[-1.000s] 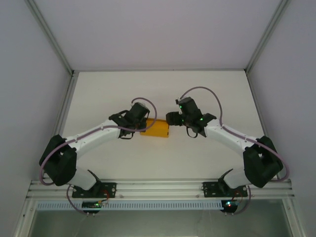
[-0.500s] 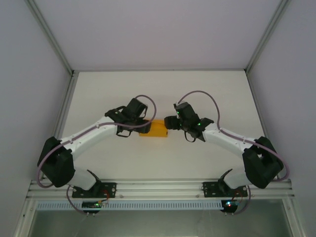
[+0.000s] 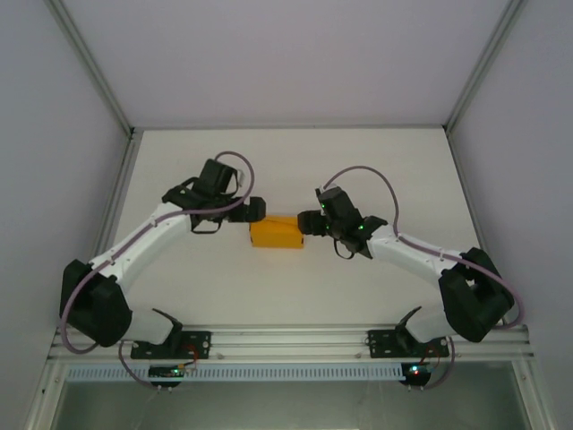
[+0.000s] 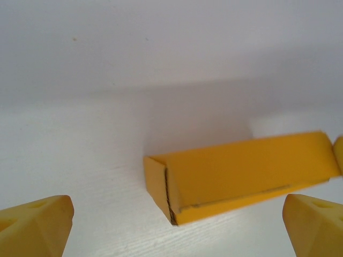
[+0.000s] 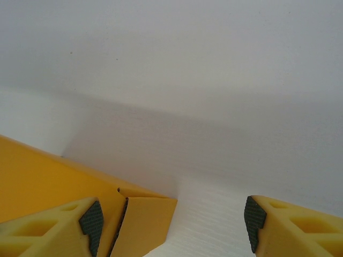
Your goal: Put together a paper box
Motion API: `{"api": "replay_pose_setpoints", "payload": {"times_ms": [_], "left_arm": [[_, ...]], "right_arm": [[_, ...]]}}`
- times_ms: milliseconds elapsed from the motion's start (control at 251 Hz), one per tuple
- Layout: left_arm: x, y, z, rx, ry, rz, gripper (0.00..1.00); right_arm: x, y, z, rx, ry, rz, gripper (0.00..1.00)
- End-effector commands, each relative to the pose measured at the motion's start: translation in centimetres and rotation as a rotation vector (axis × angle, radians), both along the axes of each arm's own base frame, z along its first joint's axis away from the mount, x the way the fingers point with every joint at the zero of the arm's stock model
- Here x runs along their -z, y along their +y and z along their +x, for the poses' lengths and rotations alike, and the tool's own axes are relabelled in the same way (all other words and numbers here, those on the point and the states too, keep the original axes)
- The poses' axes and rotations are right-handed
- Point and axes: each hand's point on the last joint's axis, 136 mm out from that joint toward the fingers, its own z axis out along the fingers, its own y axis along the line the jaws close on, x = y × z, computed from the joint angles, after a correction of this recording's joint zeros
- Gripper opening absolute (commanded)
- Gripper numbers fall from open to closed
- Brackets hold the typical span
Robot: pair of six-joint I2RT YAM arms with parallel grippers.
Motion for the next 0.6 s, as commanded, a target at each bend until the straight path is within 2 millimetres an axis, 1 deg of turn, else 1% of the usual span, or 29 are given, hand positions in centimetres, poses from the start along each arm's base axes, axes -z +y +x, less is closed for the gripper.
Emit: {"api": "replay_pose_setpoints", "payload": {"times_ms": [0,112,275,315,411,459,595], "left_arm": [[0.2,-0.7,1.3,-0.025,0.048,-0.129,1.00],[2.0,-0.1,1.5,-0.039,0.093,-0.139,0.99],[3.5,0.0,1.0,-0.030,0.121,-0.168,0.84],[4.1,0.2,0.8,-0.040,0.137,-0.166,0.80],[5.3,0.8,0.1,-0.069,0.170,-0.159,0.65],[5.9,1.2,-0.2,-0.087,0.183,-0.160,0.64],[7.6,1.6,-1.2,-0.114,0.223,-0.199,0.56]], "right_arm": [[7.6,-3.9,-4.4,-0.008,0.222,-0.244,0.73],[8.0,-4.3,-4.6,-0.006,0.227,-0.259,0.72],[8.5,-4.3,-4.8,-0.011,0.230,-0.259,0.72],[8.6,-4.4,-5.0,-0.011,0.235,-0.260,0.72],[8.8,-4.8,-5.2,-0.004,0.243,-0.270,0.72],[8.9,-4.8,-5.3,-0.005,0.246,-0.273,0.72],[9.5,-5.0,-5.7,-0.009,0.265,-0.273,0.71]]}}
